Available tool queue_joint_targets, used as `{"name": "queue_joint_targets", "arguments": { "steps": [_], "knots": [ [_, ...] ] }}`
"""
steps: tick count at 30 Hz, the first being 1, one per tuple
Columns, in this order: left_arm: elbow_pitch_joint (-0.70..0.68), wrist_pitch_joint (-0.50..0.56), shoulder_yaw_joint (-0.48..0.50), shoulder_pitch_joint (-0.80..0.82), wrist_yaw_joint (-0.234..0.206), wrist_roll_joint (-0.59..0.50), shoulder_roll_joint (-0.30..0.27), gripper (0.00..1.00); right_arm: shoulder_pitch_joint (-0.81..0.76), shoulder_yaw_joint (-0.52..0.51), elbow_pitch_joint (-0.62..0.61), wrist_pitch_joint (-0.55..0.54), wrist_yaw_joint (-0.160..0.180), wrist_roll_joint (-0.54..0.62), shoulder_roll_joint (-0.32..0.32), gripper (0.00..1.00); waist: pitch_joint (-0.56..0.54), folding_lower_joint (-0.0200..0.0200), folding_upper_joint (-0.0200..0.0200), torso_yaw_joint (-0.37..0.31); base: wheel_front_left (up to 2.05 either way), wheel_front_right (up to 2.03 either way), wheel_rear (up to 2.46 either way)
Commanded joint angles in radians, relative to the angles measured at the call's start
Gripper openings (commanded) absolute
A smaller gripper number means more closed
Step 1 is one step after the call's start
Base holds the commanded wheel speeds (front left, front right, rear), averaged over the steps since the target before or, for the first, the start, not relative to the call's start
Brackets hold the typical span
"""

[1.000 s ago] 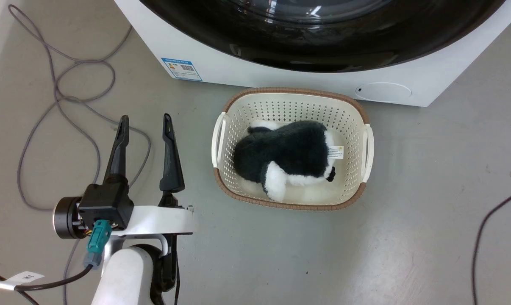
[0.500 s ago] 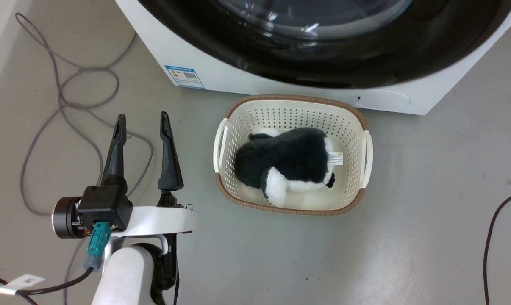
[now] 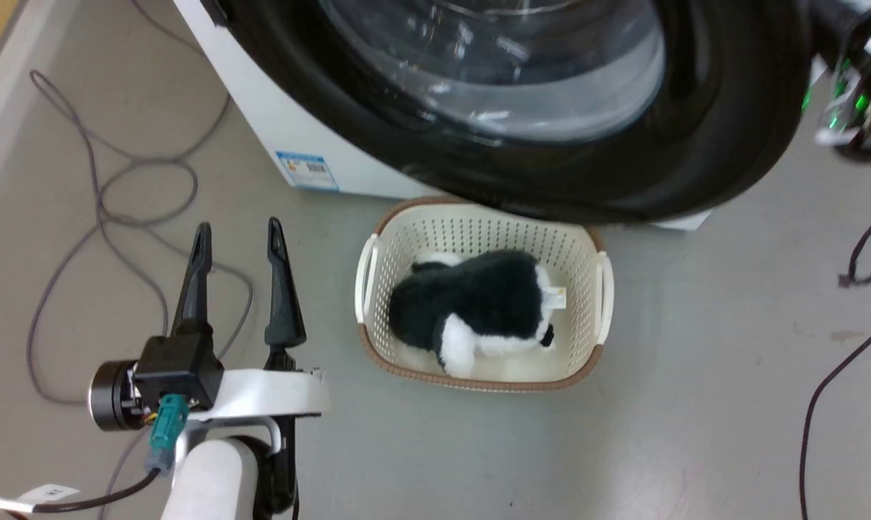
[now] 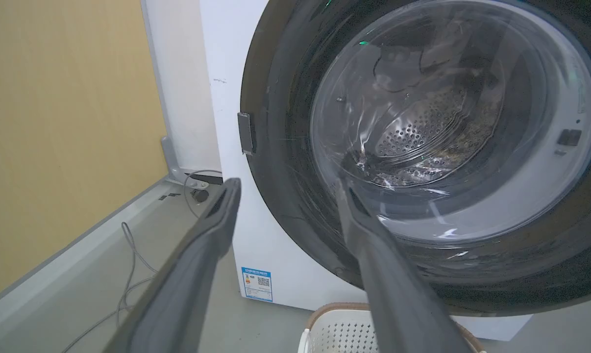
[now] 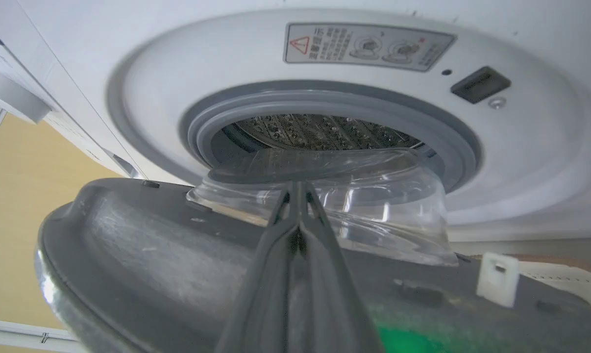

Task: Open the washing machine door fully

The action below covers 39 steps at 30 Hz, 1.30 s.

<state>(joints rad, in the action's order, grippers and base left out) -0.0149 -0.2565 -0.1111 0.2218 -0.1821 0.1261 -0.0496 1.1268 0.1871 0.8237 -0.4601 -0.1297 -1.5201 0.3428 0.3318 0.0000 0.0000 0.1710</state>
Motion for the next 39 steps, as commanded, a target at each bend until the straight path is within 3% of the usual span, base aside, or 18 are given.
{"name": "queue_joint_targets", "arguments": {
  "steps": [1, 10, 20, 39],
  "knots": [
    [0.007, -0.005, 0.004, -0.020, 0.005, -0.005, -0.001, 1.00, -0.055, 0.014, -0.023, -0.021, -0.001, -0.009, -0.012, 0.00, -0.030, 0.0000, 0.0000, -0.009, 0.00, 0.00, 0.00],
    [0.024, -0.005, 0.009, -0.077, 0.012, -0.012, -0.001, 1.00, -0.235, 0.073, -0.143, -0.086, -0.001, -0.014, -0.038, 0.00, -0.110, 0.0000, 0.0000, -0.029, 0.00, 0.00, 0.00],
    [0.043, -0.005, 0.010, -0.134, 0.024, -0.029, -0.001, 1.00, -0.466, 0.132, -0.362, -0.153, -0.001, -0.056, -0.085, 0.00, -0.188, 0.0000, 0.0000, -0.048, 0.00, 0.00, 0.00],
    [0.073, -0.005, 0.011, -0.179, 0.036, -0.036, -0.001, 1.00, -0.718, 0.295, -0.667, -0.219, -0.001, -0.035, -0.166, 0.00, -0.255, 0.0000, 0.0000, -0.057, 0.00, 0.00, 0.00]
  ]
}}
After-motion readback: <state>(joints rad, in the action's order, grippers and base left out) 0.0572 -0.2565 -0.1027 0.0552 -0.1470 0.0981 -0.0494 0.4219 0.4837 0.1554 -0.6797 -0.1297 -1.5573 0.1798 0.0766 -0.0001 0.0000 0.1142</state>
